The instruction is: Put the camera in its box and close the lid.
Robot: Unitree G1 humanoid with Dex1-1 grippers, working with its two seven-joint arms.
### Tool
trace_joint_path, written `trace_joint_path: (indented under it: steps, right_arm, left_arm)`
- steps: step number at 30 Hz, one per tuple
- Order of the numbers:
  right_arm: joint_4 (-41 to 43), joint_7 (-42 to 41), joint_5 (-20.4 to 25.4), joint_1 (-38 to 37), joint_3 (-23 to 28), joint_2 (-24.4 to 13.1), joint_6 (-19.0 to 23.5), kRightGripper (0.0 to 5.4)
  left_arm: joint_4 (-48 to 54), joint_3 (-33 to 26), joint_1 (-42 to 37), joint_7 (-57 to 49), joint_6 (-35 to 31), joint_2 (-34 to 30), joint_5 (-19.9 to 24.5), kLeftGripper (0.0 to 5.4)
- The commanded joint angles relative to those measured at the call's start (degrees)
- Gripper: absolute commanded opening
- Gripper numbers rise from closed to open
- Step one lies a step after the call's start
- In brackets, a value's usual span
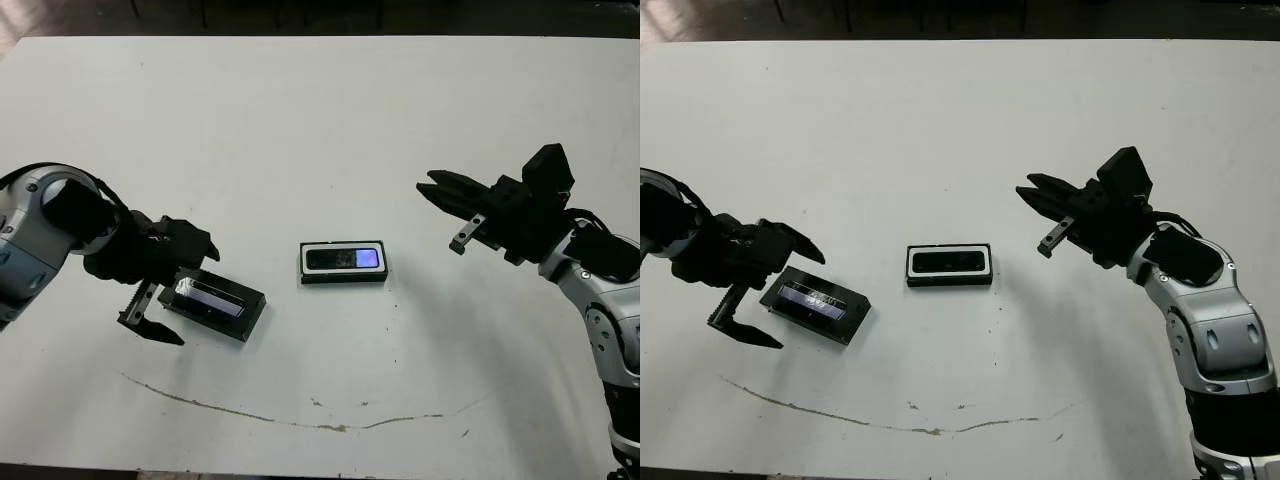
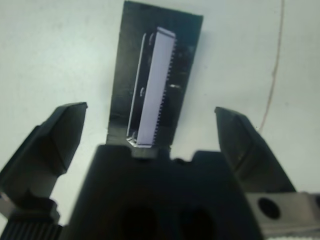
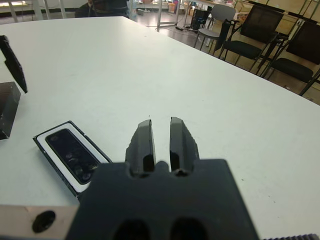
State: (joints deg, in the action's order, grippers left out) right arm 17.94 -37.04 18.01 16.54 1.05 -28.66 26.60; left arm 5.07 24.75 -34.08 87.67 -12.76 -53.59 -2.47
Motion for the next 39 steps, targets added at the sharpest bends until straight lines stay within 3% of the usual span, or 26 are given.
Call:
trace_joint_path:
  steps: [1, 9, 11, 24, 28, 36, 39]
  right_arm:
    - [-0.62, -0.43, -0.2, -1.79, -0.11, -0.91, -0.04, 0.0]
    - [-0.17, -0.44, 0.34, -1.82, -0.12, -1.51, 1.48, 0.0]
    - [-0.36, -0.7, 0.47, -1.74, -0.1, -1.58, 1.33, 0.0]
    - [-1.6, -1.59, 0.69, -1.58, -0.11, -1.65, 0.62, 0.0]
    - [-1.3, -1.39, 0.42, -1.44, -0.23, -1.77, 1.26, 0.0]
    - [-1.34, -1.37, 0.16, -1.11, -0.65, -1.74, 1.35, 0.0]
    - [-1.41, -1.22, 0.09, -1.17, -0.73, -1.56, 1.18, 0.0]
  left_arm:
    - [-1.76, 0.59, -0.14, -0.09, 0.97, 0.67, -1.12, 5.38]
    - [-5.6, 0.72, -0.07, -0.27, 1.35, 2.28, -1.97, 5.38]
    - [-6.78, 0.33, 0.32, -0.58, 1.96, 2.52, -1.84, 5.15]
    - [-7.7, 1.35, 0.96, -1.19, -0.49, 1.61, -5.77, 2.14]
    - [-8.49, 1.13, 1.5, -1.69, -1.39, 1.59, -6.25, 1.43]
    - [-8.58, -0.5, 2.01, -2.06, -3.25, 0.61, -5.6, 1.26]
    - [-7.49, -7.54, 4.65, -4.11, -8.78, 1.76, 1.13, 1.25]
